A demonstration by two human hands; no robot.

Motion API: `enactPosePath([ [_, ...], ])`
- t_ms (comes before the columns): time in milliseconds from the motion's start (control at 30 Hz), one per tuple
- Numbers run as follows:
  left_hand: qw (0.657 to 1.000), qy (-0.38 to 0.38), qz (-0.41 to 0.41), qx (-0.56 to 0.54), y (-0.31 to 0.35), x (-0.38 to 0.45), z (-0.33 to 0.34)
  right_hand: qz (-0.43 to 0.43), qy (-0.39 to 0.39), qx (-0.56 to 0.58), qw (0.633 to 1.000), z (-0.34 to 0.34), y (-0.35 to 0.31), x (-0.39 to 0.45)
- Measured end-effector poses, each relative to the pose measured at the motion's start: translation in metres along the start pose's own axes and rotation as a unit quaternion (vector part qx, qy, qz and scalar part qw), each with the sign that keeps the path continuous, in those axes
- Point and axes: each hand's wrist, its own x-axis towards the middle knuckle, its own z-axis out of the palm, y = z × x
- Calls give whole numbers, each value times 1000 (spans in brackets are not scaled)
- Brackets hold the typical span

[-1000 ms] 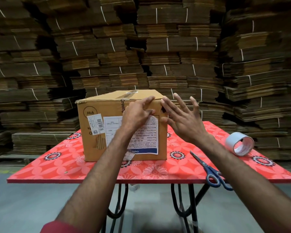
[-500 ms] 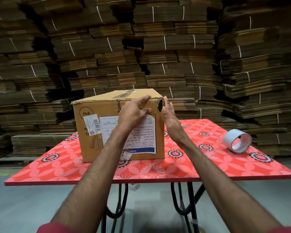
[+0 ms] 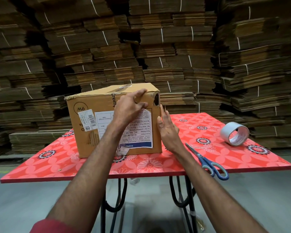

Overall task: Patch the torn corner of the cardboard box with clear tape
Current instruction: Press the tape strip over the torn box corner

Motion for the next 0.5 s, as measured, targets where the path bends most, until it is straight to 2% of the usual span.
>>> enactPosePath([
  [267, 1000, 0, -2, 10, 2, -2, 0, -9, 26, 10, 1000, -17, -1, -1],
  [367, 1000, 0, -3, 13, 1, -2, -1, -14, 87, 17, 996, -17, -9, -1],
  [433, 1000, -2, 0, 21, 0, -3, -2, -63, 137, -89, 984, -15, -12, -1],
  [500, 999, 0, 6, 32, 0, -3, -2, -140, 159, -250, 945, -10, -13, -4],
])
